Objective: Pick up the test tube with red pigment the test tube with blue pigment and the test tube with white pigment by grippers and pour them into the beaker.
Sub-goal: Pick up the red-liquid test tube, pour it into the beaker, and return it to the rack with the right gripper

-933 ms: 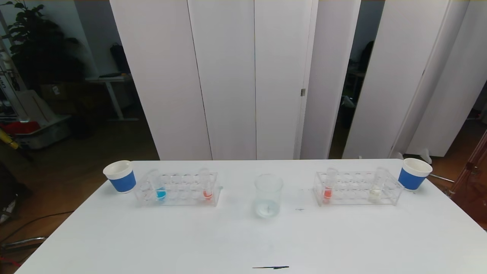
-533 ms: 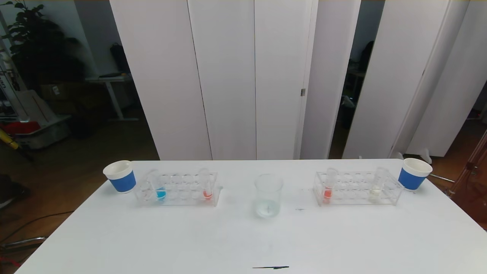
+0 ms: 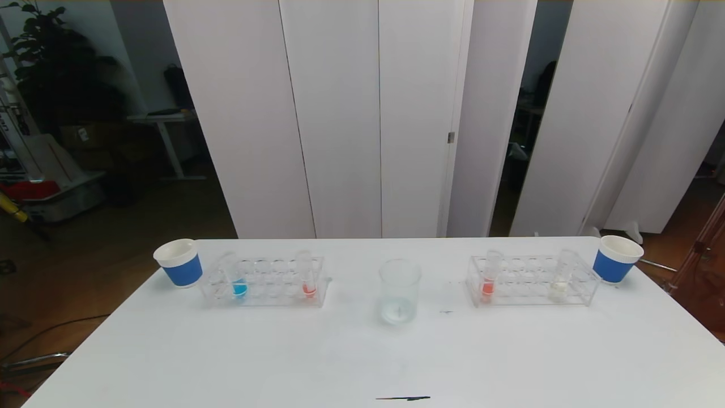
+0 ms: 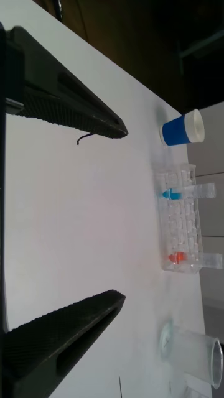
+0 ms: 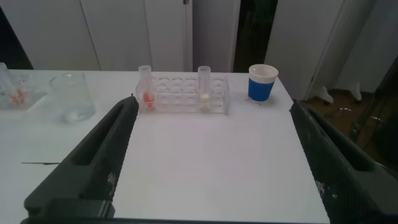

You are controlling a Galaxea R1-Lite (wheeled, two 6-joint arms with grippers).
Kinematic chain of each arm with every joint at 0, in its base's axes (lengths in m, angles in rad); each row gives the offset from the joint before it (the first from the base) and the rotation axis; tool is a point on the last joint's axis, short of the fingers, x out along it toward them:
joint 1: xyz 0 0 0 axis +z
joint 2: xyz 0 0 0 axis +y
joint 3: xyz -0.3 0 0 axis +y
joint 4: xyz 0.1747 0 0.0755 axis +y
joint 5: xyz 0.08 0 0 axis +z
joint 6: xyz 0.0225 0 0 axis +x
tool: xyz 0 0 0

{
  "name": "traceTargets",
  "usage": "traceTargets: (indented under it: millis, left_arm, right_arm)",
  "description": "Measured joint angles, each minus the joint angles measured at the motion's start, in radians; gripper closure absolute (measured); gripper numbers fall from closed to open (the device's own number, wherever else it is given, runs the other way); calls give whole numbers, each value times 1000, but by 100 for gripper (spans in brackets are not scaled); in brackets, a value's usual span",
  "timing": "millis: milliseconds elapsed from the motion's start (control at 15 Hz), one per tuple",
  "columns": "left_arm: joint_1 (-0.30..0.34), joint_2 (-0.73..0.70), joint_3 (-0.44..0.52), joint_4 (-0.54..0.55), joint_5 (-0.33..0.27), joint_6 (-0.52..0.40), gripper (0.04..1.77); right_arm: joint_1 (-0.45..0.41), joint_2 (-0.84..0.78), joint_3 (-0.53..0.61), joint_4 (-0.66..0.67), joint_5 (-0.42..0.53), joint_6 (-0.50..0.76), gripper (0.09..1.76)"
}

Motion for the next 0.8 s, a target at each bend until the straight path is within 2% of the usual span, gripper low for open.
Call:
traceTargets:
  millis: [200,400,667,800]
  left_arm:
    - [-1,0,0,0,0,0,7]
    - [-1,0,0,0,0,0,7]
    - [0,0,0,0,0,0,7]
    - [0,0,0,0,0,0,7]
  right_arm:
    - [9,221,-163,-47,1,1,10]
    - [24,458,-262,-167,1,3,10]
    - [91,763,-285,-389,-4,10,10]
    - [133,906,-252,-537,-9,26,10]
